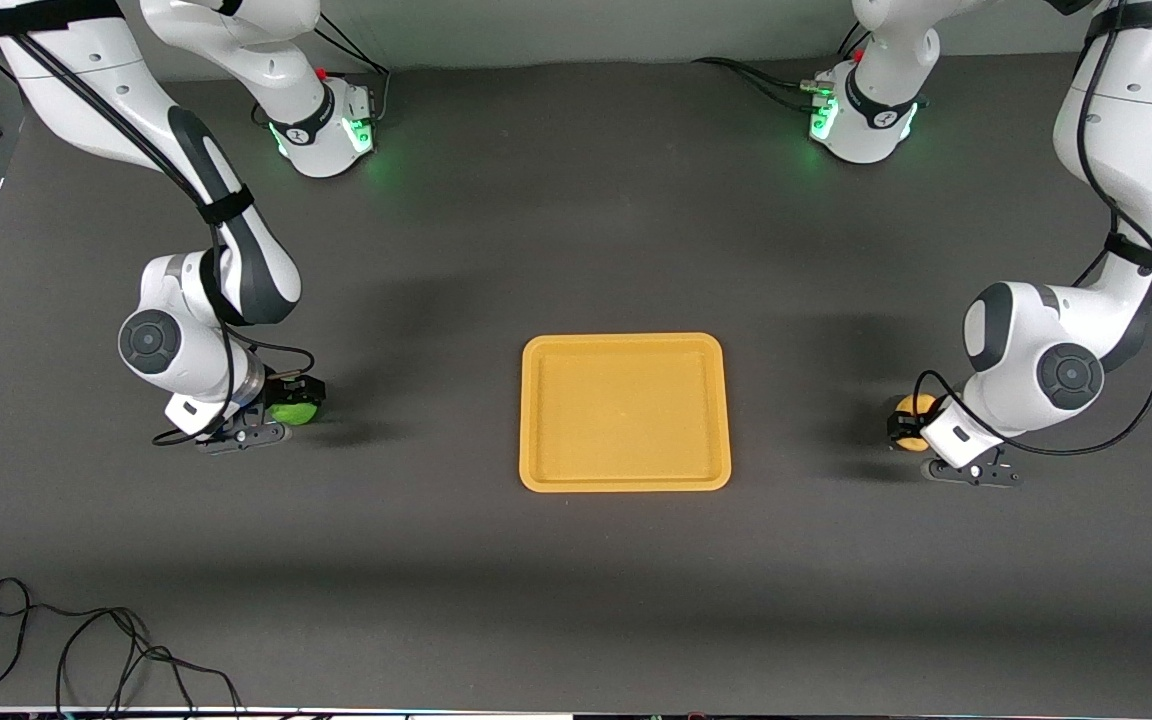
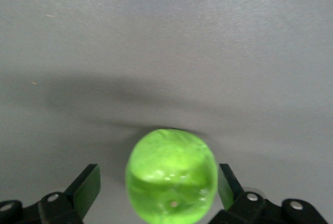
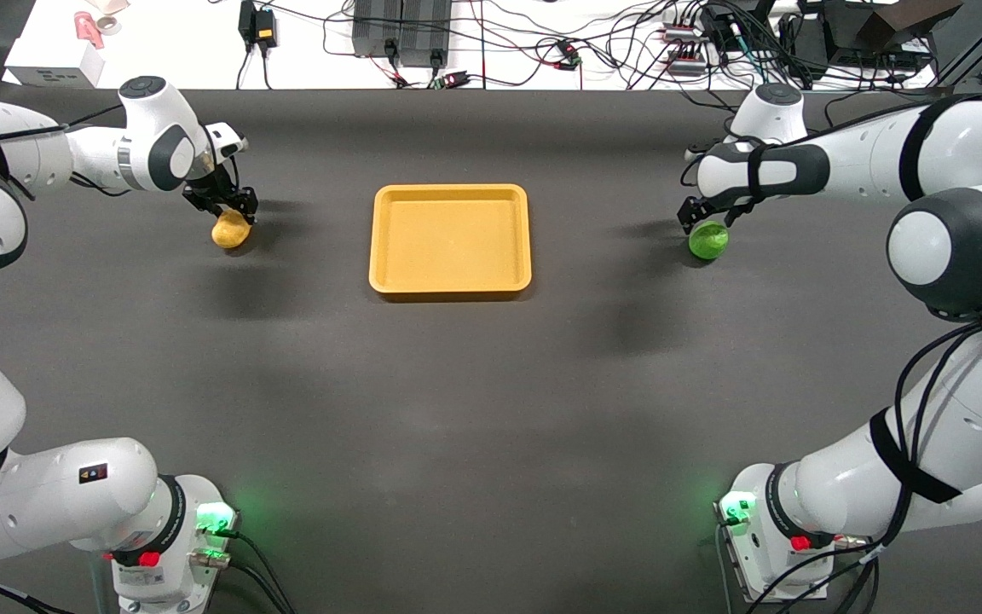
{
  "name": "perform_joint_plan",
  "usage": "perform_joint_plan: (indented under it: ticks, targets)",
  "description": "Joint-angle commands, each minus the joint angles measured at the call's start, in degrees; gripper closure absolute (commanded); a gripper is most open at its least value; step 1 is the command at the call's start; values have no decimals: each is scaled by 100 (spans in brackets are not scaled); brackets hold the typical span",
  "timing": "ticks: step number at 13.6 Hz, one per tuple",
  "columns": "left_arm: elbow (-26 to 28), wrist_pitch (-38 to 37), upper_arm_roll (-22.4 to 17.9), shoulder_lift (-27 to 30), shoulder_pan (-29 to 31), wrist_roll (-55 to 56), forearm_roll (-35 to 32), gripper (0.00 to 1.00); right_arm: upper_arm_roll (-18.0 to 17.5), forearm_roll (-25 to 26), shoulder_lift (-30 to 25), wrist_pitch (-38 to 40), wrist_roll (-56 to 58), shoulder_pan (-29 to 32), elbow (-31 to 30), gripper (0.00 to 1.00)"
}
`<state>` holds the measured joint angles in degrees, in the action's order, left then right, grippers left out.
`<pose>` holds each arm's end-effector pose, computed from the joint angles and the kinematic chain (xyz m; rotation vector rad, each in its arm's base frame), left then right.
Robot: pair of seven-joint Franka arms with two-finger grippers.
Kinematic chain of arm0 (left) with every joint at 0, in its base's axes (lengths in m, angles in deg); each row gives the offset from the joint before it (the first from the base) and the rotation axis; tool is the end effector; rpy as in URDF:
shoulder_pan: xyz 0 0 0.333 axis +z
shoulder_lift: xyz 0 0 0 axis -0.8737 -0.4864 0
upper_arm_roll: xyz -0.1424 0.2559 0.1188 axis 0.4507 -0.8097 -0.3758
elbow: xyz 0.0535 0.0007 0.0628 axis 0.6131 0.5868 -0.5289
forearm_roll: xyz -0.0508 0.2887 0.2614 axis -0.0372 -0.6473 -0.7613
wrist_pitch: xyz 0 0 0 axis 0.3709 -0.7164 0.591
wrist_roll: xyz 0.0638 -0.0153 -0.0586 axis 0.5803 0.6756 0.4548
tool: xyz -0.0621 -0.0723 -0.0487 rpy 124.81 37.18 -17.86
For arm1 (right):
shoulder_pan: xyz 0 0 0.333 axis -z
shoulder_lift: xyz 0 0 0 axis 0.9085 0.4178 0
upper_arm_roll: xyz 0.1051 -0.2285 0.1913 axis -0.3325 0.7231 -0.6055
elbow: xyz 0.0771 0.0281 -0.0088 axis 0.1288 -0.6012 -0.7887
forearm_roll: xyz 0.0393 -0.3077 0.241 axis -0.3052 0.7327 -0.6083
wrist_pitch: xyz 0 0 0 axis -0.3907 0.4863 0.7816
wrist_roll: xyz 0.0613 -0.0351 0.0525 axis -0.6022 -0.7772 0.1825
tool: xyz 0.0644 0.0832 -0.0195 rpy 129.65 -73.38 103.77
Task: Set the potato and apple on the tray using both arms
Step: 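Close the right gripper on the apple while the left gripper grasps the potato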
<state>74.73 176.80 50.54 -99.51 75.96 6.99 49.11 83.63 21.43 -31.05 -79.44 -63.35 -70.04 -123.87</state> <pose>0.6134 -0.0025 0.1976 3.1092 -0.1502 -0.0487 0.5655 0.0335 0.2213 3.0654 0.2583 -0.1129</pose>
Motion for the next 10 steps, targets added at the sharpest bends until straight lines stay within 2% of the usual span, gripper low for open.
perform_joint_plan:
  ticks: [1,3,4,5,6,7,8,10]
  targets:
    - [221,81,-28,214,-38,221,-117,58,112,196,37,-79,-4,-53,-23,1]
    - [221,-128,16,494,-160,798,-117,59,121,161,238,-262,-118,-53,-76,5]
    - [169,-521,25,687,-440,1289,-117,59,112,161,318,-368,-275,-71,-102,6]
    - [46,-1021,25,872,-756,1763,-108,59,112,161,371,-369,-434,-71,-94,21]
    - [-129,-1444,34,1013,-1037,2134,-82,59,112,161,345,-299,-470,-71,-59,50]
    - [-313,-1839,34,1101,-1327,2477,-30,59,112,161,275,-151,-479,-71,37,70]
    - [-559,-2165,43,1120,-1626,2863,-20,59,112,161,144,242,-470,-71,195,74]
    - [-851,-2423,113,1041,-2154,3488,-12,58,86,135,-67,1348,-514,-106,730,74]
